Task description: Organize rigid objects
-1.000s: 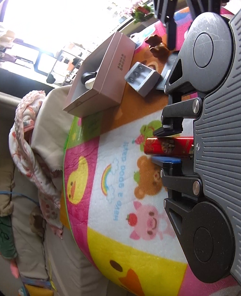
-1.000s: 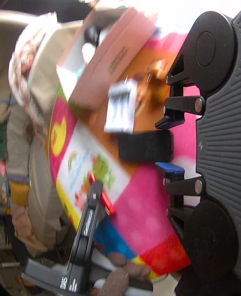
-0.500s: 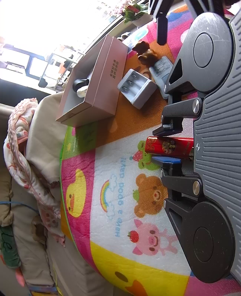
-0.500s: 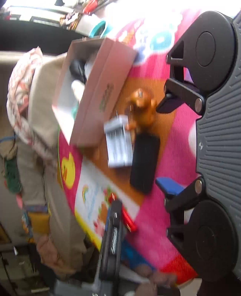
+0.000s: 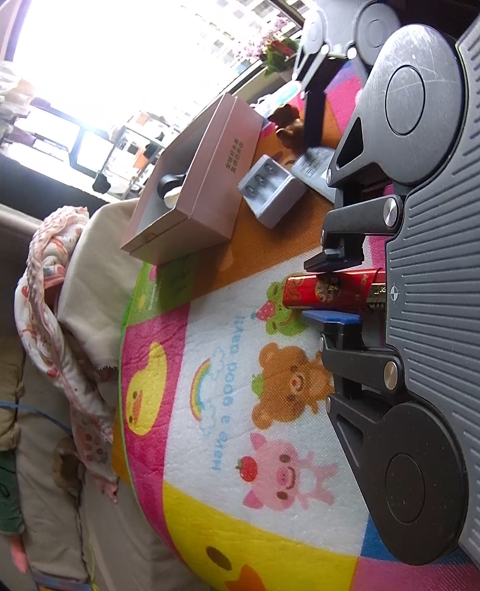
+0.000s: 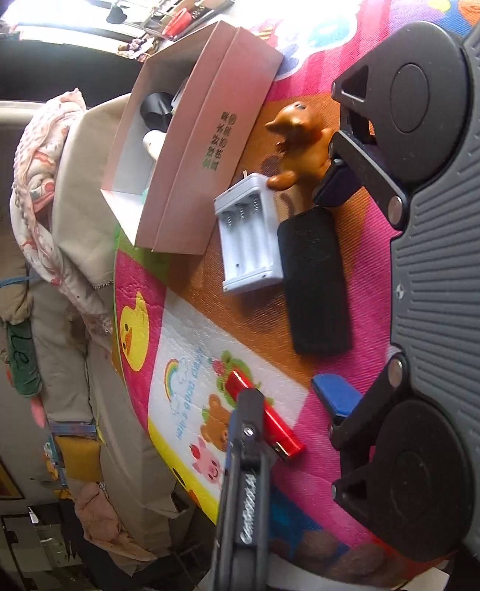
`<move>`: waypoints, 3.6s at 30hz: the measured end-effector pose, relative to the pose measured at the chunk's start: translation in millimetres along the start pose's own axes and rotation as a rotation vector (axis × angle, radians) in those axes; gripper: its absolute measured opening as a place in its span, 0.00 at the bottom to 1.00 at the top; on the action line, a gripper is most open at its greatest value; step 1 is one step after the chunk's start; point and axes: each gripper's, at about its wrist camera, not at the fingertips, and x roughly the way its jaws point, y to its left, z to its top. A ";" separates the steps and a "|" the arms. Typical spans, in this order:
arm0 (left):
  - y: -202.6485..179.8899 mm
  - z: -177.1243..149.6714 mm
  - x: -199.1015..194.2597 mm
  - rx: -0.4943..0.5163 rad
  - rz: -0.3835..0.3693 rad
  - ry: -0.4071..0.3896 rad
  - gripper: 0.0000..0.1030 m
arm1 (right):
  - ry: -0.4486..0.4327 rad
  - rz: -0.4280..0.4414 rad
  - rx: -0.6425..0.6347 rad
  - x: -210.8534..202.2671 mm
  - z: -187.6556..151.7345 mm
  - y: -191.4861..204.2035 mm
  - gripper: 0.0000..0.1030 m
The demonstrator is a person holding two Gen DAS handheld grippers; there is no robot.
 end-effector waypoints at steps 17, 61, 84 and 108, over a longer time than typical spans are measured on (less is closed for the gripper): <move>-28.0 -2.5 2.2 0.208 0.012 0.064 0.38 | -0.015 0.085 -0.062 8.7 6.6 -19.5 0.95; -146.2 175.7 -33.1 0.420 -0.186 -0.345 0.26 | -0.523 -0.227 0.018 -168.5 90.1 -111.1 0.84; -103.0 210.6 172.8 0.321 -0.213 0.000 0.26 | -0.187 -0.055 0.032 13.4 110.2 -115.6 0.85; -85.4 28.6 44.6 0.327 -0.149 -0.031 0.26 | -0.159 -0.168 0.120 -39.4 -27.5 -106.2 0.88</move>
